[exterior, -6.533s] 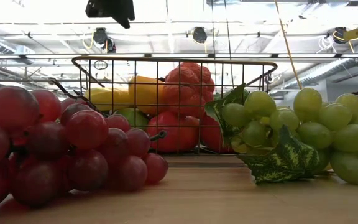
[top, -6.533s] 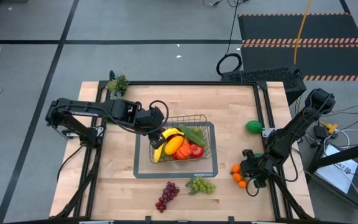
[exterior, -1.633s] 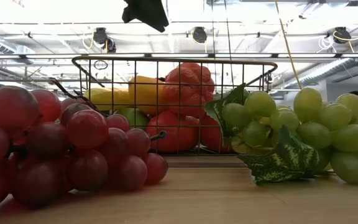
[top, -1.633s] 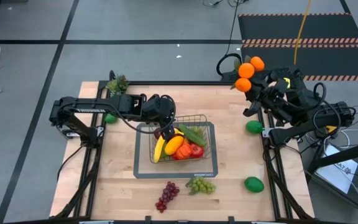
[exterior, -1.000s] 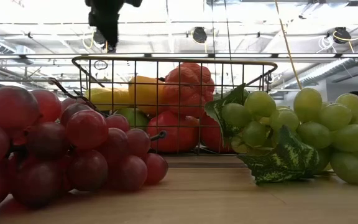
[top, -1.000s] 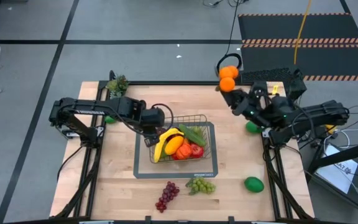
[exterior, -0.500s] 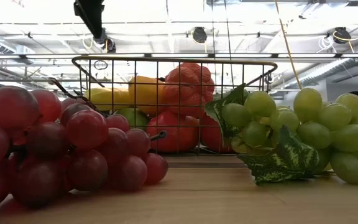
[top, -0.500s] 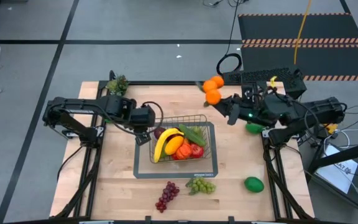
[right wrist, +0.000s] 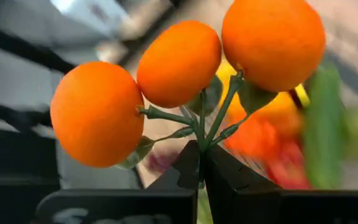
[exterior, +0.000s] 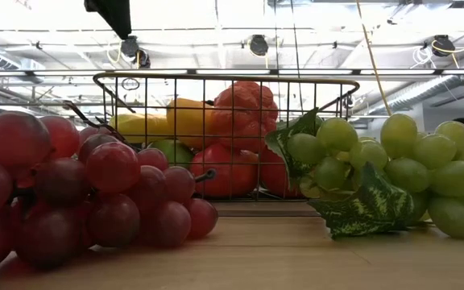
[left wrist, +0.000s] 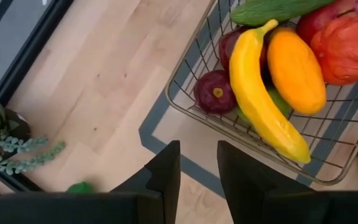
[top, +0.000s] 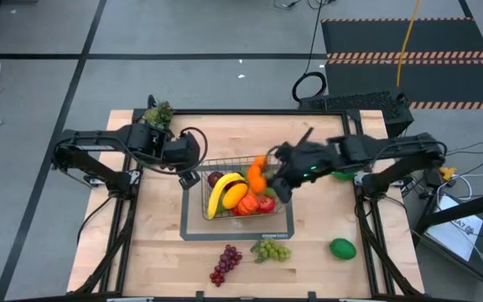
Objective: Build produce basket
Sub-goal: Put the tangerines into the gold wire basket
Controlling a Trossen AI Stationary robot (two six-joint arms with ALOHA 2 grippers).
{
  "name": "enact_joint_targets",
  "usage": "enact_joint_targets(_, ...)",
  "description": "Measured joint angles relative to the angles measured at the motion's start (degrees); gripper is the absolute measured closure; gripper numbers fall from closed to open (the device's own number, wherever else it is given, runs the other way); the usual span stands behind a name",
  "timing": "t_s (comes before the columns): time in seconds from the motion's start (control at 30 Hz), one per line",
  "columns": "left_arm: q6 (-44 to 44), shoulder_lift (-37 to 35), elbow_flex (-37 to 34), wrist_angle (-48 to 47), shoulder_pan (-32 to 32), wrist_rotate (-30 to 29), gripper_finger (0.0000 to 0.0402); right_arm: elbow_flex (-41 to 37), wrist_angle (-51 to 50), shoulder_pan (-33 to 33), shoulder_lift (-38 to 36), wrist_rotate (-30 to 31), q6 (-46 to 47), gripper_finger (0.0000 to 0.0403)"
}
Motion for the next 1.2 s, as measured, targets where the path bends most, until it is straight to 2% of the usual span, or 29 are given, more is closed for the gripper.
enact_joint_targets(0.13, -1.14, -0.11, 0.0, 0.23, -0.98, -0.01, 0.0293, -0.01, -10.07, -0.97, 2.55, -2.09, 0.05, 0.0399)
enact_joint_targets(0.27, -2.24, -0.09, 0.0, 0.55, -1.87, 0.0, 0.0293, -0.89, -14.74, -2.16, 4.15, -4.74, -1.55, 0.0397)
enact_joint_targets(0.47, -3.49, -0.09, 0.0, 0.5, -2.95, -0.97, 0.0293, -6.27, -11.27, -3.46, 4.21, -8.9, -1.62, 0.038)
enact_joint_targets(0.7, -5.37, -0.09, 0.0, 0.53, -3.09, -1.42, 0.0293, -10.52, -9.32, -3.46, 4.18, -9.09, -0.43, 0.0355)
enact_joint_targets(1.0, -5.35, -0.07, 0.0, 0.54, -3.09, -2.34, 0.0293, -11.1, -6.68, -3.46, 3.58, -9.25, -1.16, 0.0331)
enact_joint_targets(1.2, -5.59, -0.07, 0.0, 0.59, -3.09, -3.55, 0.0293, -11.1, -3.95, -2.91, 3.53, -18.1, -3.53, 0.033)
